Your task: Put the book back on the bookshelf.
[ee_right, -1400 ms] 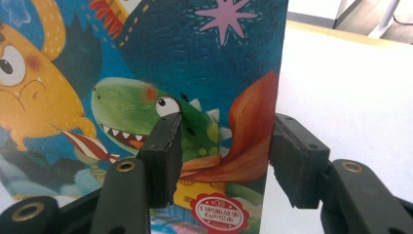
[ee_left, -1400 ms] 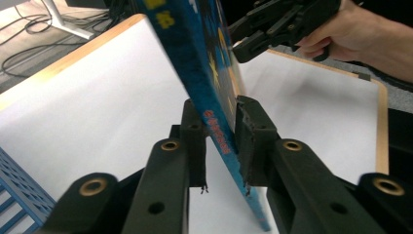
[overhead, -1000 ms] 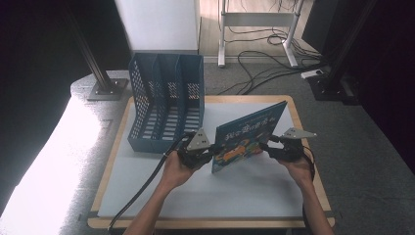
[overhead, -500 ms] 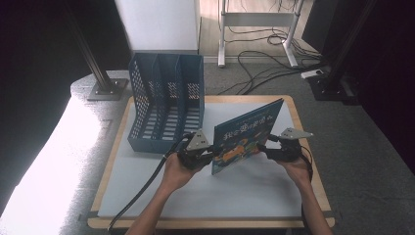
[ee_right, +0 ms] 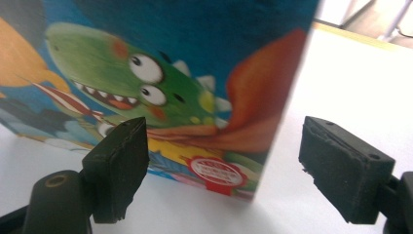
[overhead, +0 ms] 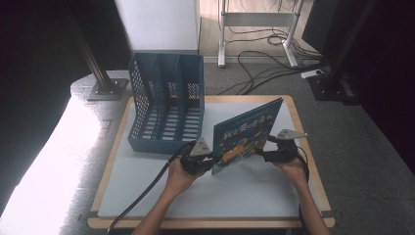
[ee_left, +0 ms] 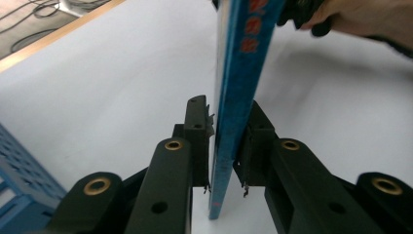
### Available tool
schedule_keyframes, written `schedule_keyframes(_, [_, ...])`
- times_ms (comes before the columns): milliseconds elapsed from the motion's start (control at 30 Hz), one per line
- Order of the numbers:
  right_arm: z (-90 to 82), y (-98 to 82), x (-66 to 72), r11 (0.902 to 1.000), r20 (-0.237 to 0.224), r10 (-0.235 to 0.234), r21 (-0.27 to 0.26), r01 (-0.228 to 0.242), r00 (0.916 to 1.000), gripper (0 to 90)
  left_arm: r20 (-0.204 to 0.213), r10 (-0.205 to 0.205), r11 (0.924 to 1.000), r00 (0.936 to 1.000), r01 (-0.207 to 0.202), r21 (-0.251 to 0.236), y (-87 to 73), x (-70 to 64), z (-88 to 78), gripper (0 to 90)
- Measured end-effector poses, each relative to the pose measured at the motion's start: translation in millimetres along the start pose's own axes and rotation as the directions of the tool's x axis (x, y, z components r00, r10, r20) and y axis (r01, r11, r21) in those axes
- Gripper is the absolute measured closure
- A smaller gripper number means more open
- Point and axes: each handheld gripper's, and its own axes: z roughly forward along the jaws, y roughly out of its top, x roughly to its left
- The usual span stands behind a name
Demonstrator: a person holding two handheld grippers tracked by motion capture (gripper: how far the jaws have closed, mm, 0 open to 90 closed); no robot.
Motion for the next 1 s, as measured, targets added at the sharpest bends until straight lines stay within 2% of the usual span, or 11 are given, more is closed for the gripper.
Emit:
schedule_keyframes(67, [2.4,1.1,1.5,0.9999,-0.002,-0.015,0.001,0.015,0.9999,18.6,0.019,-0.020,0.9998,0.9996,0.020,-0.005,-2.4,2.2,0.9,77.1])
schedule_keyframes(200, [5.1,3.1,2.8,0.9994,-0.007,-0.035,0.000,0.035,0.9994,20.6,-0.018,0.004,0.9990,0.9998,-0.003,0.044,-6.2,1.0,5.8,78.4])
schedule_keyframes(267, [6.4,3.8,2.3,0.9994,-0.014,-0.036,-0.002,0.036,0.9993,24.3,-0.040,-0.005,0.9993,0.9992,0.007,0.036,-8.8,1.1,7.6,79.1])
schedule_keyframes(333, [8.1,4.4,3.0,0.9990,-0.030,-0.045,-0.002,0.045,0.9985,27.7,-0.025,-0.034,0.9992,0.9991,0.035,0.021,-10.0,4.6,7.5,80.1])
schedule_keyframes(433, [9.6,7.0,6.1,0.9983,-0.015,-0.057,0.013,0.057,0.9983,27.2,-0.009,-0.049,0.9988,0.9988,0.049,0.007,-11.0,5.2,7.6,81.8])
schedule_keyframes(600, [9.1,5.1,5.5,0.9987,-0.023,-0.049,-0.012,0.049,0.9985,28.3,-0.019,-0.028,0.9996,0.9994,0.028,-0.006,-10.6,1.9,5.4,83.0])
schedule_keyframes(733, [7.7,6.3,5.9,0.9986,-0.027,-0.038,-0.038,0.037,0.9989,29.0,-0.006,-0.050,0.9985,0.9987,0.050,-0.023,-8.4,5.6,1.0,83.1])
schedule_keyframes(1000, [6.2,26.6,14.1,0.9962,-0.018,-0.060,-0.065,0.058,0.9980,29.1,-0.016,-0.053,0.9977,0.9984,0.053,-0.042,-3.2,10.7,-16.8,83.2])
